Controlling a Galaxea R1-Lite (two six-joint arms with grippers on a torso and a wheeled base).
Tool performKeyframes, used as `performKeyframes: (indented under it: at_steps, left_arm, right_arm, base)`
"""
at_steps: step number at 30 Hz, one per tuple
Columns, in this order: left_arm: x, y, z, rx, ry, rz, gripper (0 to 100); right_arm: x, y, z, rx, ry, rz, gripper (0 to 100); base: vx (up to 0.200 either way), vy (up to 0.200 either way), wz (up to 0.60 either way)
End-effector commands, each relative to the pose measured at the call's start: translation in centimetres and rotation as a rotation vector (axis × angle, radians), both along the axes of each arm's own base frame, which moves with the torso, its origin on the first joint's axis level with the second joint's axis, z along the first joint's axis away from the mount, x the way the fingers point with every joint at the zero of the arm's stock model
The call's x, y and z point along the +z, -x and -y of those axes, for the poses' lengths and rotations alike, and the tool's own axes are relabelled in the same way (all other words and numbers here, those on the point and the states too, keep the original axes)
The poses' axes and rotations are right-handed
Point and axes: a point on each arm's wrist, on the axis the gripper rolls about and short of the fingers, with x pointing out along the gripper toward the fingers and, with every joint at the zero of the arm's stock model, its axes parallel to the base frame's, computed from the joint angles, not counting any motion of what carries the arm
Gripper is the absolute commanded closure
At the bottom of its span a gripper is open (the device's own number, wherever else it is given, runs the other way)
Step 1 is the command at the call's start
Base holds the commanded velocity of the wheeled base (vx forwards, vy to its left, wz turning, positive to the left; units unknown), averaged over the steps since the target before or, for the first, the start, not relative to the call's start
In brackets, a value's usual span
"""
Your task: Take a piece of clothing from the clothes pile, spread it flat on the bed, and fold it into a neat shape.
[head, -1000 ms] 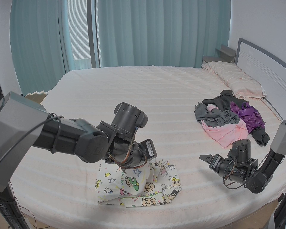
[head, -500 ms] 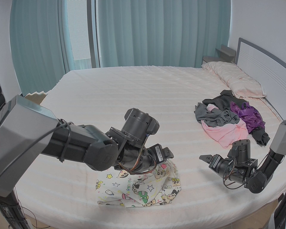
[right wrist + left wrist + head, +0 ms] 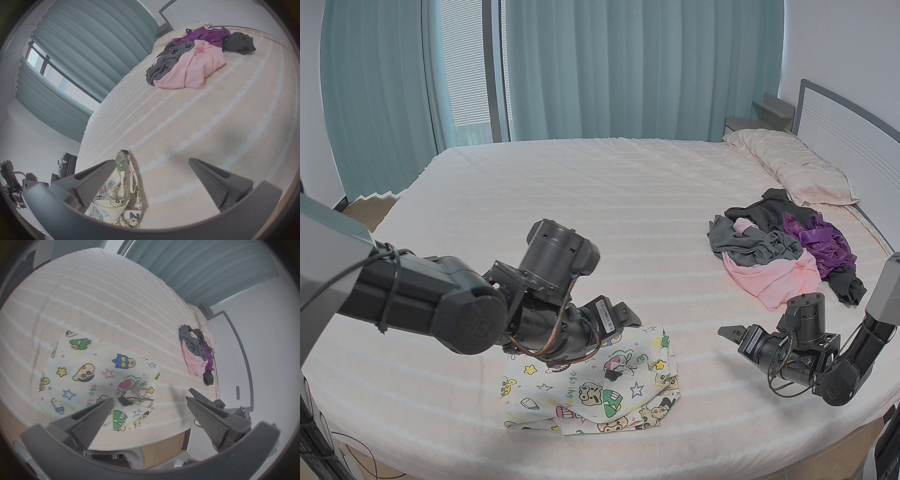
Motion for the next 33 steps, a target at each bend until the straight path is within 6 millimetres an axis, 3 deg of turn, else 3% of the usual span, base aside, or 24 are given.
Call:
performKeyframes:
  at_steps: [1,12,17,22,33]
  left_arm:
    - [0.1,0.4,-3.0,0.066,0.015,-0.036,0]
    - [-2.8,2.4,-8.5,0.156,0.069,-0.227,0]
    - [-3.1,1.6,-10.0,0.218,0.115,-0.226,0]
    - [-2.9,1.3,-10.3,0.242,0.139,-0.216,0]
    - [-2.9,0.3,-12.9,0.29,0.2,-0.227,0]
  right_arm:
    - [-0.1,0.1,-0.1,0.004,0.001,-0.005,0]
    - [-0.2,0.2,-0.3,0.014,0.0,-0.01,0]
    - [-0.6,0.2,-0.6,0.021,0.006,-0.024,0]
    - [-0.9,0.1,-0.8,0.029,0.011,-0.031,0]
    - [0.0,0.3,-2.3,0.099,0.026,0.017,0]
  base:
    - [0.0,0.0,0.0]
    - [-0.164,0.0,0.0]
    - [0.0,0.0,0.0]
    - [0.0,0.0,0.0]
    - [0.0,0.2,0.0]
